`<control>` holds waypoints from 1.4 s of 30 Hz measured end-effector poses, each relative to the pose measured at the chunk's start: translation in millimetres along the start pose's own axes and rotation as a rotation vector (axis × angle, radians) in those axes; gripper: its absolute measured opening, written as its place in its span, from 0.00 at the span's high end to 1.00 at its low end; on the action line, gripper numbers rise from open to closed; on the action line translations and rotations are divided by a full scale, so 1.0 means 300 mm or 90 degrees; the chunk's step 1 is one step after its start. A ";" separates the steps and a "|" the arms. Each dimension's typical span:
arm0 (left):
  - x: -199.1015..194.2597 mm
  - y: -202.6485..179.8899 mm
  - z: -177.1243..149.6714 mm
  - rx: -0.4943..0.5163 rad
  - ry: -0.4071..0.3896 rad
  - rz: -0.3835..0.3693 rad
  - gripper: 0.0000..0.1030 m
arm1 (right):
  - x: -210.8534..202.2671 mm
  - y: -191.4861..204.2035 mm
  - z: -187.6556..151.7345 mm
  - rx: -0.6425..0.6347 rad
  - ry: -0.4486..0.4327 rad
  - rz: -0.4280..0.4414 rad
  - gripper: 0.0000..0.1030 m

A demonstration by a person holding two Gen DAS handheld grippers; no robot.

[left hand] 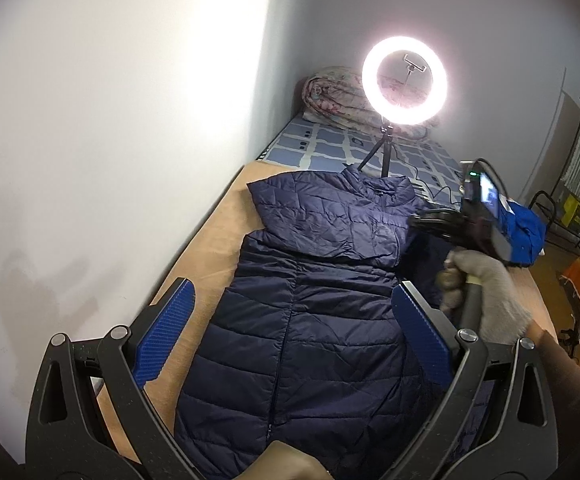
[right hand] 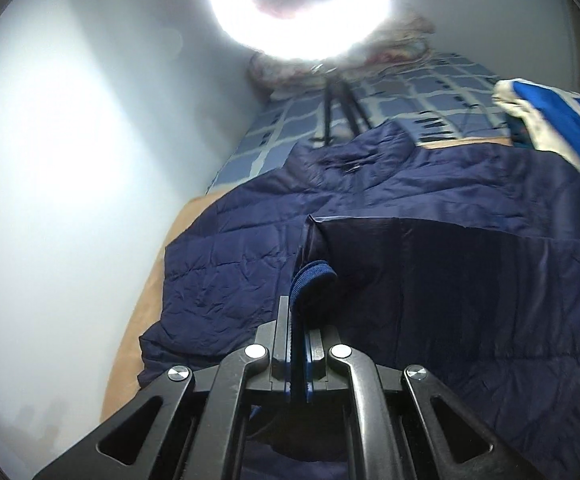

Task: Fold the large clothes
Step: 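Fold the second sleeve across the jacket body with the right tool, release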

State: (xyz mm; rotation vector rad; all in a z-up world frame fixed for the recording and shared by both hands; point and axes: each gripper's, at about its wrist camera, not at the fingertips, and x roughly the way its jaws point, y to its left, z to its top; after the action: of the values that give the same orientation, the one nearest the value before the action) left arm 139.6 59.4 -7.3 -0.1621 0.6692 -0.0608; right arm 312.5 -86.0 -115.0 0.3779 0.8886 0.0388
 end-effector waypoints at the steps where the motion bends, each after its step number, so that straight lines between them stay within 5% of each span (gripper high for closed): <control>1: 0.000 0.003 0.000 -0.002 0.000 0.002 0.02 | 0.017 0.010 0.008 -0.005 0.003 0.000 0.98; 22: 0.092 0.101 0.013 -0.051 0.026 0.065 0.02 | 0.452 0.338 0.191 -0.164 0.023 0.034 0.98; 36: 0.124 0.097 0.006 -0.047 0.046 0.066 0.02 | 0.688 0.344 0.098 -0.182 0.114 0.050 0.98; 41: 0.105 0.090 0.008 -0.038 0.035 0.066 0.02 | 0.675 0.345 0.089 -0.172 0.126 0.082 0.85; 42: 0.103 0.089 0.009 -0.037 0.033 0.067 0.02 | 0.659 0.346 0.094 -0.170 0.124 0.089 0.76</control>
State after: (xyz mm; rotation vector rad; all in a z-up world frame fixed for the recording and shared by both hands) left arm 165.7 82.6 -28.7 -0.1805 0.7314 0.0560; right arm 472.0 39.3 -212.3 0.1882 1.0329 0.3248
